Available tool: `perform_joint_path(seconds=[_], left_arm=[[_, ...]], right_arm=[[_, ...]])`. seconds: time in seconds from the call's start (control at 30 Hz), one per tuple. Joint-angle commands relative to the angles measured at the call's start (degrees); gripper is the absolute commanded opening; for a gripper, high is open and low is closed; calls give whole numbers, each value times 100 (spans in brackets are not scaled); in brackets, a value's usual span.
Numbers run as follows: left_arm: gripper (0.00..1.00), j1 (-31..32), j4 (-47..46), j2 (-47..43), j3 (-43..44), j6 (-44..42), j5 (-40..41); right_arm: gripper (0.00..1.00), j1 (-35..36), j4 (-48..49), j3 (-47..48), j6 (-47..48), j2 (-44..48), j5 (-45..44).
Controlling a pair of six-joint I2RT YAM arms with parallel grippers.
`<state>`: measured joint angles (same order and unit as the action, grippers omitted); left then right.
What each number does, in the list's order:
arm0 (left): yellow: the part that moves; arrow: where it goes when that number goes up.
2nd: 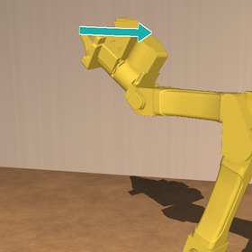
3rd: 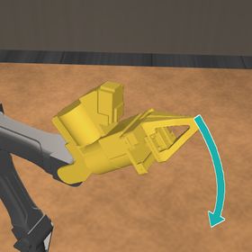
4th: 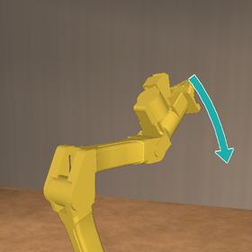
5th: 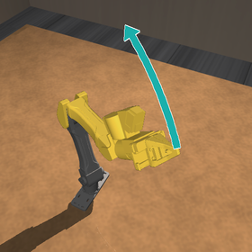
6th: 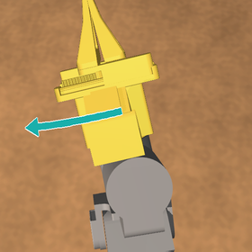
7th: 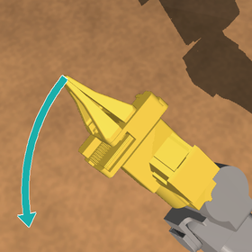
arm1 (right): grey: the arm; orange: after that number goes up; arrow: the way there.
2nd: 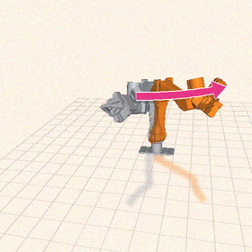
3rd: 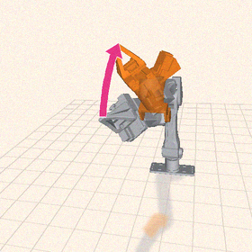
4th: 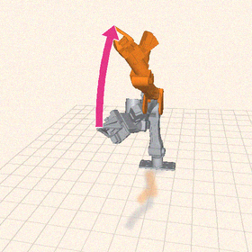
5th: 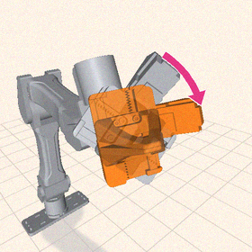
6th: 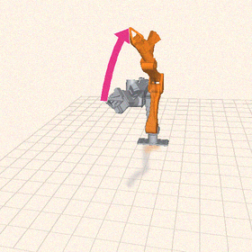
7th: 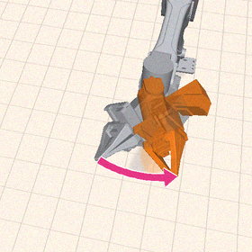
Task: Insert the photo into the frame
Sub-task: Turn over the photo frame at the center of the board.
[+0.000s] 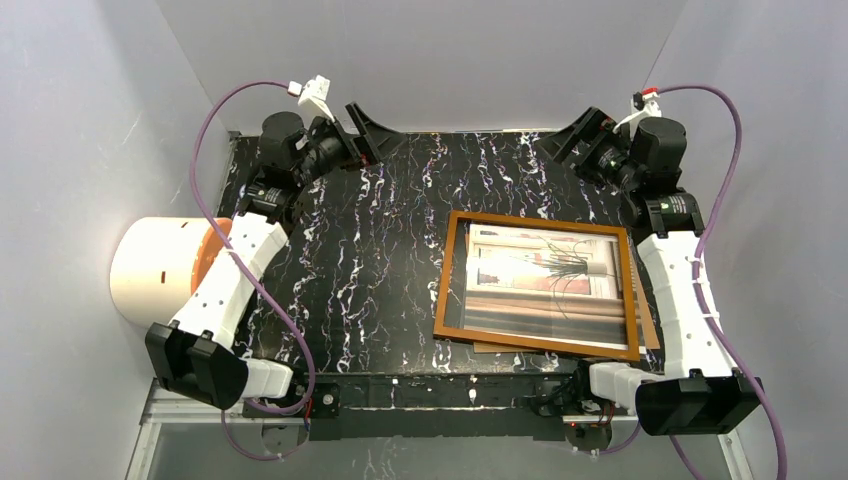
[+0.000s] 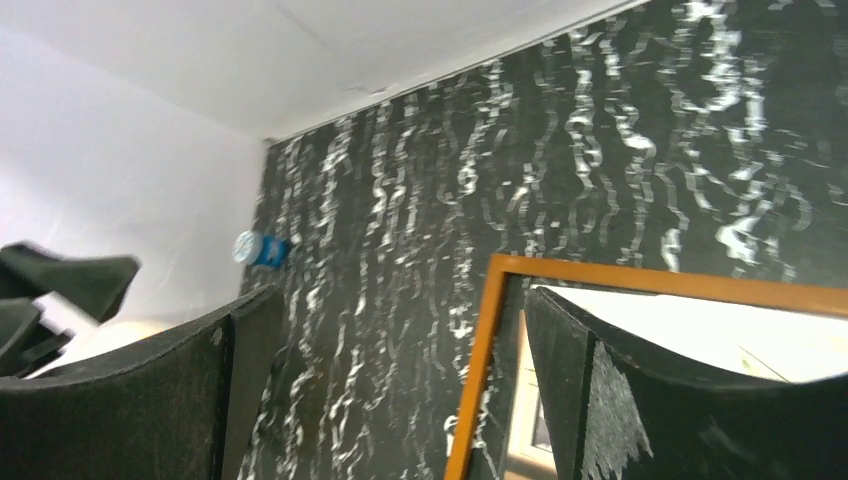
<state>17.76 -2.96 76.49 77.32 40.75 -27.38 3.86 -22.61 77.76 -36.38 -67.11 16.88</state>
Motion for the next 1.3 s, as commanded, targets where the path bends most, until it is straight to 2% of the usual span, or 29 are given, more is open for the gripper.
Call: perform_joint_path(seconds=[0.0,0.1,0.2,0.3,0.43,0.53,0.7,0.8,0.9,1.03,1.27], left_arm=[[99,-15,776,-176,134,-819,478],[98,-10,1201,-200,-11,-1140,902],[98,-16,1584,-181,-315,-1555,1112],[98,-15,1978,-185,-580,-1724,1505],[98,-10,1914,-194,-948,-1798,1447],[98,17,2054,130,-993,-2006,978],[98,677,2171,677,-1302,-1820,1432],[98,1241,2011,987,-1493,-1641,1865],[94,1685,1803,1351,-1544,-1328,2428],[88,2163,1818,2029,-1272,-1184,2916],[83,2672,1859,2797,-761,-1113,2868]], right_arm=[[99,2,-319,-263,164,289,-1376],[99,-37,-259,-389,458,360,-1635],[99,-43,-725,-256,654,31,-1509],[99,-30,-1307,-180,851,-379,-830],[99,191,-1315,-731,669,-434,-286],[99,678,-1372,-1196,406,-488,-507],[98,1688,-1498,-1667,-139,-739,-1045],[85,1948,-1641,-1816,-466,-979,-1114],[78,2018,-1939,-1937,-772,-1071,-1461],[77,2016,-2077,-2088,-963,-962,-1979],[76,2020,-2225,-2304,-1176,-906,-2125]])
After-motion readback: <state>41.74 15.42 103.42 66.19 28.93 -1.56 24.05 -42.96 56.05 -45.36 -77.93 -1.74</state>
